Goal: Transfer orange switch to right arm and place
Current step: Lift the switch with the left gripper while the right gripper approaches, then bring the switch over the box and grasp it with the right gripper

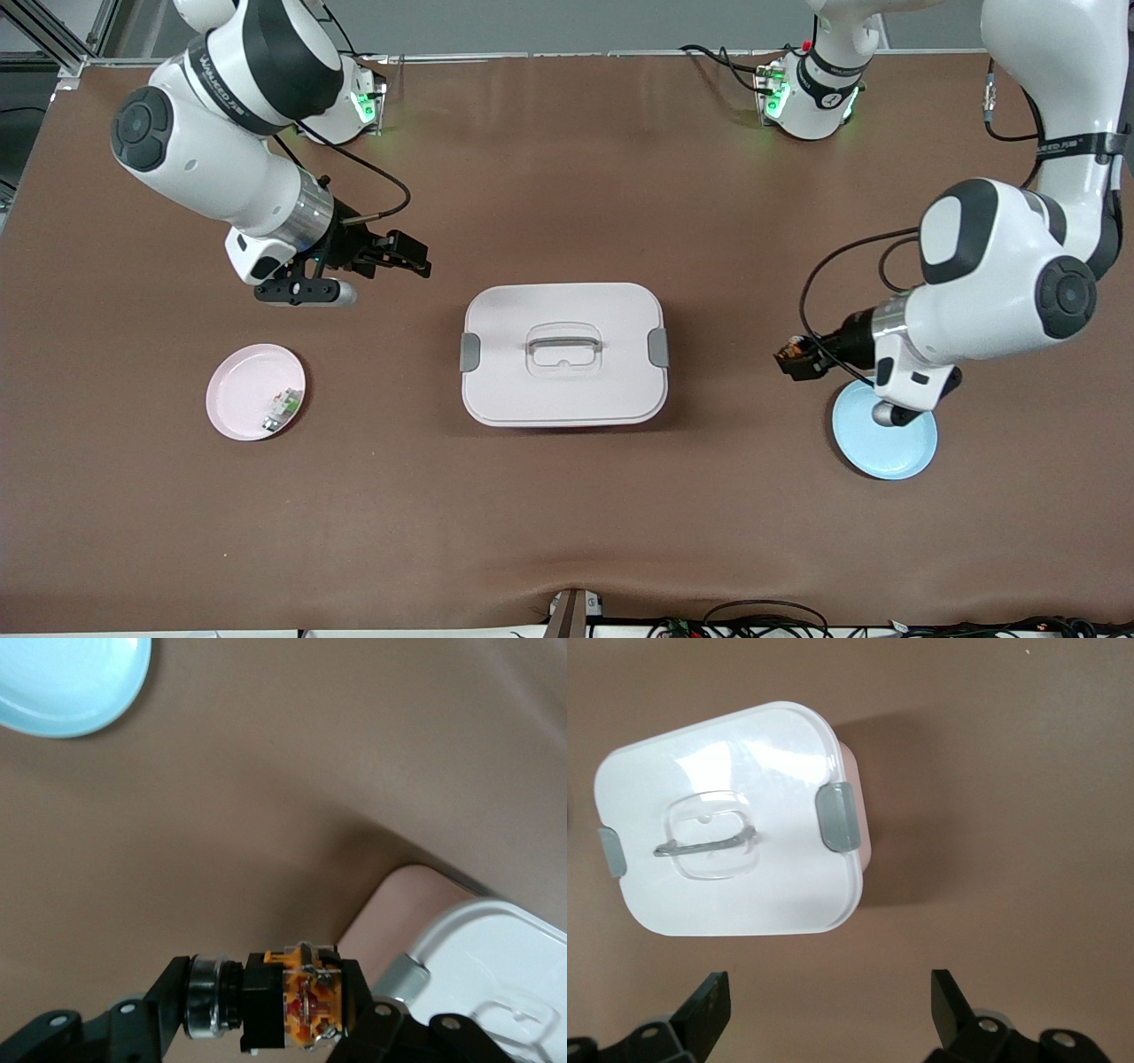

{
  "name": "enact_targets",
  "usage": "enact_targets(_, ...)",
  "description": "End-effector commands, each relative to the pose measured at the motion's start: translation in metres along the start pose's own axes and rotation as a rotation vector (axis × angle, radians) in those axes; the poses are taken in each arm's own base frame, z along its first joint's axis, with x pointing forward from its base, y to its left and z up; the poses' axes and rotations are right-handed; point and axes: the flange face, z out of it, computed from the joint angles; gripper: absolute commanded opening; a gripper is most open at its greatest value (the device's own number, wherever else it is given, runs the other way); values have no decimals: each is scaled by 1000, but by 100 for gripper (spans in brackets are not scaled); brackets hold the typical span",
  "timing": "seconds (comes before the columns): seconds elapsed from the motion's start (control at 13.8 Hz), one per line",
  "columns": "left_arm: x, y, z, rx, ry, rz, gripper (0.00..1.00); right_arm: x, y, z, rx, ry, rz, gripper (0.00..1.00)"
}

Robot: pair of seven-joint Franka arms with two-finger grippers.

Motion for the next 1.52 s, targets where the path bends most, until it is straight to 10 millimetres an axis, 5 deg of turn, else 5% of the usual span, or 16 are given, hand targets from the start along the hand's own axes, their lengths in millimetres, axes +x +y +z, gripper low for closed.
enact_targets(0.0, -33, 25, -5, -15, -23, -62, 0, -1, -14, -2, 127, -19, 57, 100)
enact_targets(0.29, -70, 61, -14, -48, -42, -180, 0, -7, -37, 3, 255, 9, 151, 100)
enact_targets(0.79, -127, 115, 10, -42, -105, -340, 0, -28, -82, 33, 491, 103, 291, 100)
enact_targets(1.45, -140, 135, 4, -105, -297, -598, 0, -44, -133, 94, 587, 90, 441, 100)
